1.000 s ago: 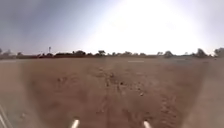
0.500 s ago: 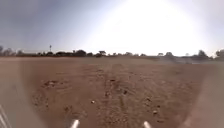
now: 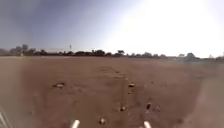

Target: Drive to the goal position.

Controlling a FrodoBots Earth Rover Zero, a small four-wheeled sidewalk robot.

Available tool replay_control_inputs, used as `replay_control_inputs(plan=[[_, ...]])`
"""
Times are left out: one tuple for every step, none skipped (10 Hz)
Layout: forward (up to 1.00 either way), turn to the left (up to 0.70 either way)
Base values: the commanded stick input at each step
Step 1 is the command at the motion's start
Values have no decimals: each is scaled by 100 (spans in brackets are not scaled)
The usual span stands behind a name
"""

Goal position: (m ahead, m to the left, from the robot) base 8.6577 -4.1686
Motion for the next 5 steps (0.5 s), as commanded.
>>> replay_control_inputs(plan=[[100,0],[100,0],[100,0],[100,0],[100,0]])
